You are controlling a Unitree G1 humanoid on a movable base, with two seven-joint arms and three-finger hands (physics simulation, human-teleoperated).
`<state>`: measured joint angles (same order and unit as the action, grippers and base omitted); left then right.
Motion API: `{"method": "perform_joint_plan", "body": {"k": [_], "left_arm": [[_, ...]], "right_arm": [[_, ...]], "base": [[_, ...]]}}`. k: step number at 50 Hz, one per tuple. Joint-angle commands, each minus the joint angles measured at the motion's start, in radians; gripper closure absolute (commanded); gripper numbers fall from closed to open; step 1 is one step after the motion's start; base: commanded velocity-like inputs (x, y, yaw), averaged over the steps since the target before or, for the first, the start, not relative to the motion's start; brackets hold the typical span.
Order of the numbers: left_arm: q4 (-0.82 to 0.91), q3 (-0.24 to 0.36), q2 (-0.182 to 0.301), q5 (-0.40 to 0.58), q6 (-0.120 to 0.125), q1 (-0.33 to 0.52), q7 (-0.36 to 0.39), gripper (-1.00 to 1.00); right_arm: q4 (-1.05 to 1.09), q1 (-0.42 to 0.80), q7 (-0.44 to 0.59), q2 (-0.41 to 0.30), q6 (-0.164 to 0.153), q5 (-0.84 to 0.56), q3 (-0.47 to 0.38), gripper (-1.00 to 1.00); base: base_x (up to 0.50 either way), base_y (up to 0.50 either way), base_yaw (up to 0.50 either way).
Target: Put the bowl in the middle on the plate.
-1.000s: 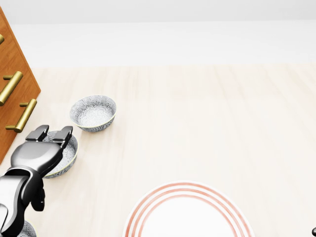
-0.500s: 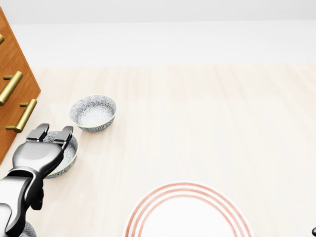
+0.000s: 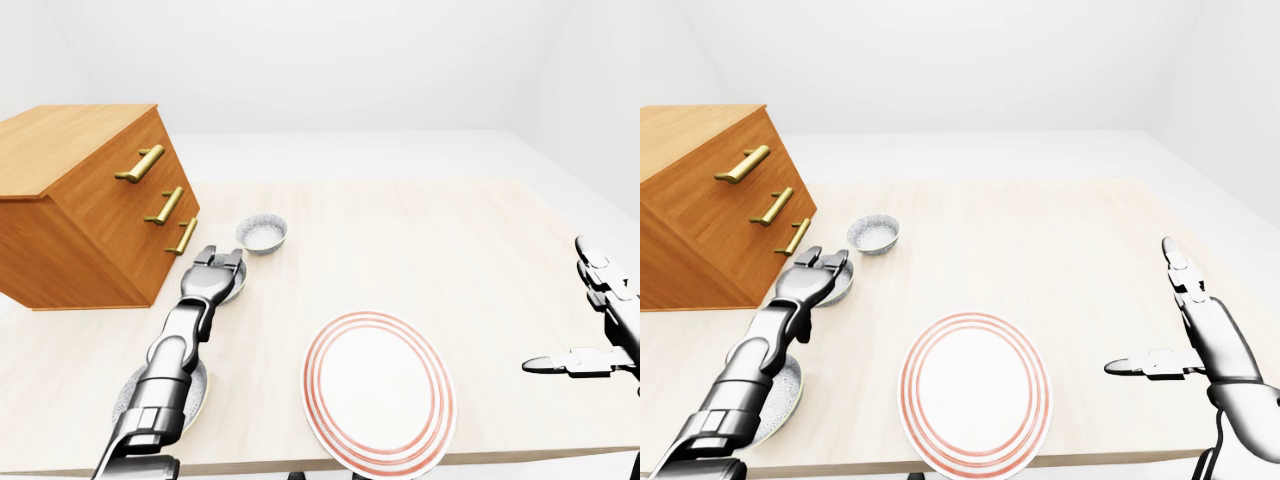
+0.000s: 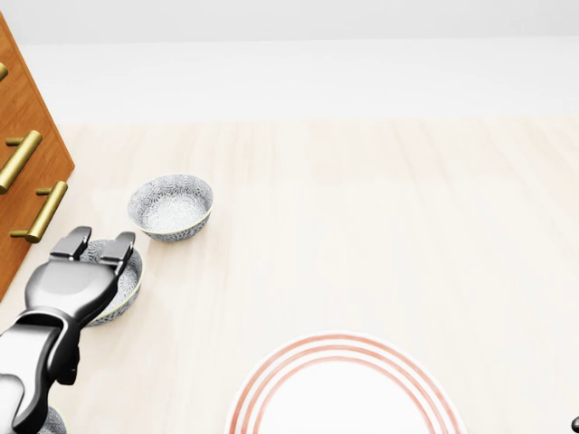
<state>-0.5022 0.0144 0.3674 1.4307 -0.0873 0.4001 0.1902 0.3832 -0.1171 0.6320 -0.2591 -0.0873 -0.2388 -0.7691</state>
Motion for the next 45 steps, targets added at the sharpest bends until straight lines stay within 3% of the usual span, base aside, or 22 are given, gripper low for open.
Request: {"method": "perform_joint_plan", "body": {"k": [1,3,6,9,13,16,17,18,19,20,22,23,27,28,29,31,33,34,35,45], "left_arm": [[0.001,0.0,-0.001,0.004,0.0,-0.012,-0.009,-1.0],[0.002,0.002,-0.001,0.001,0.0,-0.019,-0.008,-1.0],[-0.003,0.003,-0.001,-0.003,0.0,-0.023,-0.011,-0.66],[0.002,0.003,-0.002,-0.005,0.0,-0.025,-0.011,-0.7],[-0.01,-0.001,-0.005,-0.002,0.0,-0.02,-0.02,-0.54],[-0.009,0.0,-0.006,-0.006,0.0,-0.017,-0.016,-0.62],[-0.015,-0.001,-0.005,-0.003,0.0,-0.014,-0.02,-0.29],[-0.023,-0.003,-0.006,0.001,0.0,-0.01,-0.03,-0.18],[-0.016,0.0,-0.007,-0.005,0.0,-0.011,-0.025,-0.4],[-0.014,0.0,-0.007,-0.008,0.0,-0.014,-0.021,-0.44],[-0.013,-0.001,-0.007,-0.009,0.0,-0.014,-0.021,-0.44],[-0.033,-0.005,-0.011,-0.005,0.0,-0.015,-0.042,-0.18],[-0.021,-0.006,-0.015,-0.012,0.0,-0.025,-0.04,-0.18],[-0.034,-0.008,-0.016,-0.012,0.0,-0.022,-0.051,-0.11],[-0.03,-0.006,-0.016,-0.015,0.0,-0.019,-0.051,0.12],[-0.031,-0.006,-0.015,-0.018,0.0,-0.018,-0.052,0.26],[-0.036,-0.006,-0.013,-0.016,0.0,-0.015,-0.058,0.66],[-0.043,-0.007,-0.013,-0.015,0.0,-0.013,-0.065,0.67],[-0.046,-0.009,-0.014,-0.014,0.0,-0.015,-0.07,1.0],[-0.03,-0.007,-0.021,-0.036,0.0,-0.019,-0.083,1.0]], "right_arm": [[0.003,0.0,0.002,0.001,0.0,-0.001,0.0,-1.0],[0.002,0.0,0.001,0.002,0.0,-0.002,0.001,-1.0],[0.005,-0.001,0.003,0.001,0.0,-0.003,0.001,-1.0],[0.0,0.0,0.002,0.001,0.0,-0.002,0.001,-1.0],[0.004,-0.001,0.004,0.001,0.0,-0.002,0.0,-1.0],[-0.001,0.0,0.003,0.0,0.0,-0.003,0.001,-1.0],[0.001,0.0,0.004,0.0,0.0,-0.002,0.0,-1.0],[-0.003,-0.001,0.003,0.001,0.0,-0.002,0.0,-1.0],[-0.006,-0.001,0.003,0.001,0.0,-0.002,0.001,-1.0],[-0.007,-0.002,0.003,0.001,0.0,-0.002,0.001,-1.0],[-0.007,-0.002,0.002,0.001,0.0,-0.002,0.001,-1.0],[-0.003,-0.004,0.005,0.002,0.0,0.0,0.001,-1.0],[-0.004,-0.005,0.008,0.004,0.0,0.002,0.0,-1.0],[-0.002,-0.005,0.009,0.004,0.0,0.002,0.0,-1.0],[-0.002,-0.004,0.01,0.003,0.0,0.002,0.0,-1.0],[0.004,-0.005,0.013,0.003,0.0,0.002,0.0,-1.0],[-0.001,-0.005,0.013,0.004,0.0,0.002,-0.001,-1.0],[-0.004,-0.005,0.012,0.004,0.0,0.002,0.0,-1.0],[0.001,-0.005,0.014,0.004,0.0,0.003,-0.001,-1.0],[0.001,-0.007,0.017,0.008,0.0,0.008,-0.003,-1.0]], "base": [[0.0,0.0,0.0],[0.0,0.0,0.0],[0.0,0.0,0.0],[0.0,0.0,0.0],[0.0,0.0,0.0],[0.0,0.0,0.0],[0.0,0.0,0.0],[0.0,0.0,0.0],[0.0,0.0,0.0],[0.0,0.0,0.0],[0.0,0.0,0.0],[0.0,0.0,0.0],[0.0,0.0,0.0],[0.0,0.0,0.0],[0.0,0.0,0.0],[0.0,0.0,0.0],[0.0,0.0,0.0],[0.0,0.0,0.0],[0.0,0.0,0.0],[0.0,0.0,0.0]]}}
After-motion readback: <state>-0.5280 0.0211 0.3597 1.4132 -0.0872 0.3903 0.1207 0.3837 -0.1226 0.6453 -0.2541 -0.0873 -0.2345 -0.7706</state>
